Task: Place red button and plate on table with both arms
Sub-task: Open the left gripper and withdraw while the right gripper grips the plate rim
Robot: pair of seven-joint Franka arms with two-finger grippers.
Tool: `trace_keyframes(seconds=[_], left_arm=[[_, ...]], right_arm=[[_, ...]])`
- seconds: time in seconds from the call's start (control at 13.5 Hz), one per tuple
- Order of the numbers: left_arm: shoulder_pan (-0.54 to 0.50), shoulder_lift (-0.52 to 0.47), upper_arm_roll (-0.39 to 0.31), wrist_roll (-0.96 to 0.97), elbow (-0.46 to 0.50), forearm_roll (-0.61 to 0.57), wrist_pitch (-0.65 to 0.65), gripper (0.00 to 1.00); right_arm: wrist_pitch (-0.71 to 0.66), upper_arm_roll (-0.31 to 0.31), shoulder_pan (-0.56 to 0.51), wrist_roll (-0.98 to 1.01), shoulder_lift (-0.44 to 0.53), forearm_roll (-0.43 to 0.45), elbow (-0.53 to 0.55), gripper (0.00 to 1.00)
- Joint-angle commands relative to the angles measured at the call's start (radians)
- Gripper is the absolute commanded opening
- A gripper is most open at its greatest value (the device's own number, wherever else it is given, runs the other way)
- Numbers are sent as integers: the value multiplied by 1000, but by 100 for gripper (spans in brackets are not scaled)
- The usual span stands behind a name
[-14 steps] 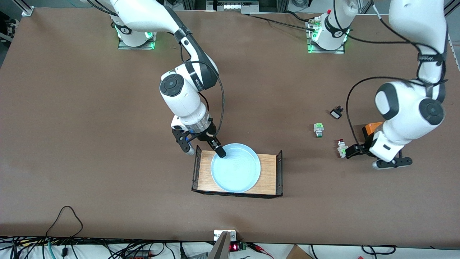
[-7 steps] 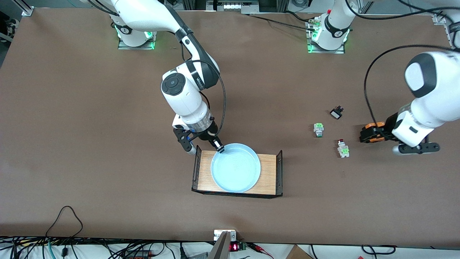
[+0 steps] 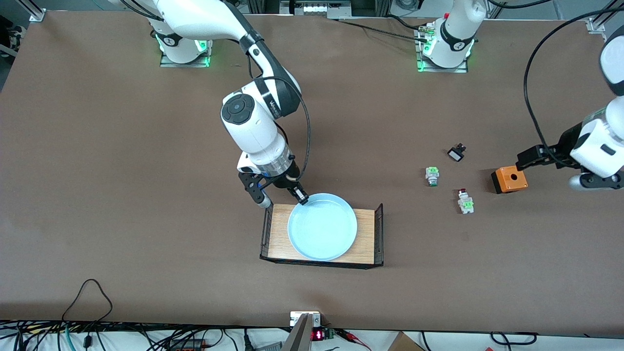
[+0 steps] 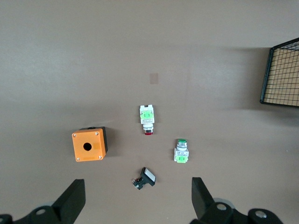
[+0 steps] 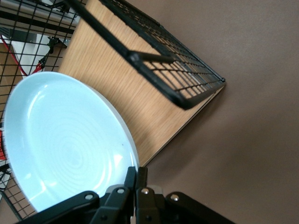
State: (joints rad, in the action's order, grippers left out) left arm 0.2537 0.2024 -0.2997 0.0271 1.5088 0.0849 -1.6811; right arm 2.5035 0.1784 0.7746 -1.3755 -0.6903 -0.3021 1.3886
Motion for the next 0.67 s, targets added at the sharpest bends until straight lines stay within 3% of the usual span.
trace_keyframes(seconds=[0.0,0.22,0.37,0.52,0.59], left_arm=[[-4,-12,2,-1,-42,-19,38,100],[-2,-43,8,-6,-47,-22,40,100],[-13,-70,16,-10,-47,-22,41,100],[-130,-86,127,-41,-39,-22,40,100],[-254,-89,262,-53,-39,-22,35,100]], right_arm=[[-14,1,17,-4,0,-6,-20,0],[-139,3,17,-2,70,-5,-32,0],[-275,9,12,4,103,-5,-109,0],[-366,18,-1,7,120,-5,-166,0],[-392,19,-9,12,135,-3,-167,0]])
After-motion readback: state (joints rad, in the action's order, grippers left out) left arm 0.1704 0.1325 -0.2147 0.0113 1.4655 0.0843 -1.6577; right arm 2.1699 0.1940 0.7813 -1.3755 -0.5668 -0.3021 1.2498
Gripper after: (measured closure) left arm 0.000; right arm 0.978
